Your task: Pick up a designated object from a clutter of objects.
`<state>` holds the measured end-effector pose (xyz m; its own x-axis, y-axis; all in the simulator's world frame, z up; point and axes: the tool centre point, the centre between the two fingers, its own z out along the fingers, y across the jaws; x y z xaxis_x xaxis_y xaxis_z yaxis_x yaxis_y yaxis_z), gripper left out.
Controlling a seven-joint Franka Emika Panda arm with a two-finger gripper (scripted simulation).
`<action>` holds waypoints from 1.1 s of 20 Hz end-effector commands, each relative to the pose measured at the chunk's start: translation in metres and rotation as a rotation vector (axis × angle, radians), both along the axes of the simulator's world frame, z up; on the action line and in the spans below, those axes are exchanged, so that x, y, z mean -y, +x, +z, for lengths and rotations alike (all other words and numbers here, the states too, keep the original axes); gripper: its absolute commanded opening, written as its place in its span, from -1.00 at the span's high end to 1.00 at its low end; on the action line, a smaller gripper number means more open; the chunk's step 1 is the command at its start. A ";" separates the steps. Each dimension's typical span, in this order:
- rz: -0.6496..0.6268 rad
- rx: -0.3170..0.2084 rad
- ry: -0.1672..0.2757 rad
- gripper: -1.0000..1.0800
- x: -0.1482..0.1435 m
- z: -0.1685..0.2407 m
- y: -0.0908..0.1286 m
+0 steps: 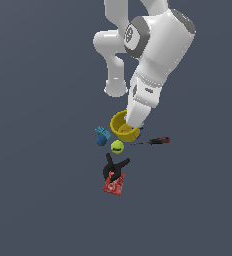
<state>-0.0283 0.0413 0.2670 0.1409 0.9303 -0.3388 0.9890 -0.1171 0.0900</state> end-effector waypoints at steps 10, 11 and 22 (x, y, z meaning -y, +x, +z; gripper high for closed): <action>0.000 0.001 0.003 1.00 -0.104 0.093 -0.039; 0.000 0.001 0.003 1.00 -0.113 0.101 -0.042; -0.002 0.002 0.004 1.00 -0.188 0.168 -0.065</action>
